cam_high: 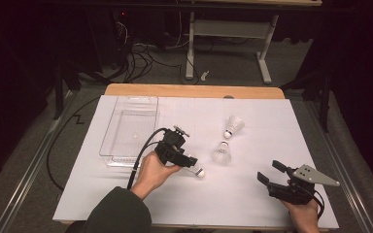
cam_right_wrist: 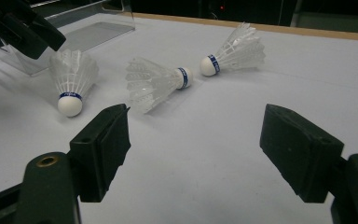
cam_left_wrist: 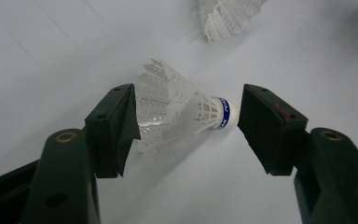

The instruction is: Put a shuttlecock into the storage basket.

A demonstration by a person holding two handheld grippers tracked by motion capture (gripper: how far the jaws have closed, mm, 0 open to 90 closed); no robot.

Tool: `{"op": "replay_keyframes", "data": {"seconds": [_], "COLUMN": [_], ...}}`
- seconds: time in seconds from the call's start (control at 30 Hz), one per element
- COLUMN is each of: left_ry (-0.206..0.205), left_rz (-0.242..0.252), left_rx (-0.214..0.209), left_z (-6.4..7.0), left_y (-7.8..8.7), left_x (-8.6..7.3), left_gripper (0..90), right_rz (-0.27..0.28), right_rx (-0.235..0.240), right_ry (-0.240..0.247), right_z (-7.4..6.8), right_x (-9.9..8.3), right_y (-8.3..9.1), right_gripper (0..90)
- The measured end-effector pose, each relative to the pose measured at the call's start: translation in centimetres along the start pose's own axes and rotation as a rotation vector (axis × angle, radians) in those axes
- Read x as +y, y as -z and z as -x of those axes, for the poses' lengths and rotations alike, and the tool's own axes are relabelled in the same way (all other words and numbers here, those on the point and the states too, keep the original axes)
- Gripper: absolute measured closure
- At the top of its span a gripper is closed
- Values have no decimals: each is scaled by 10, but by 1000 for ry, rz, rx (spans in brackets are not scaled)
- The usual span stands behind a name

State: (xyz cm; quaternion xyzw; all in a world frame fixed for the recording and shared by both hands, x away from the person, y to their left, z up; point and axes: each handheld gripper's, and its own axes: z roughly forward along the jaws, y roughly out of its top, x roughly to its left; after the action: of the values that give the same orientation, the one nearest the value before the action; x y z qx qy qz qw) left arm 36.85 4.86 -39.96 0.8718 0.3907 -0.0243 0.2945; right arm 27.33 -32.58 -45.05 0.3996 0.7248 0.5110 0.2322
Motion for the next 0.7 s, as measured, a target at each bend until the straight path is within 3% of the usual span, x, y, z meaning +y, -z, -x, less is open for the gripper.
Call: {"op": "replay_keyframes", "data": {"seconds": [0.7], "left_ry": [10], "left_rz": [-71], "left_rx": [-15], "left_z": [-5], "left_y": [-17], "left_x": [2], "left_gripper": [465], "right_rz": [-3], "right_rx": [4], "right_ry": [-1], "right_z": [0], "right_x": [0], "right_y": [0], "right_gripper": [246]}}
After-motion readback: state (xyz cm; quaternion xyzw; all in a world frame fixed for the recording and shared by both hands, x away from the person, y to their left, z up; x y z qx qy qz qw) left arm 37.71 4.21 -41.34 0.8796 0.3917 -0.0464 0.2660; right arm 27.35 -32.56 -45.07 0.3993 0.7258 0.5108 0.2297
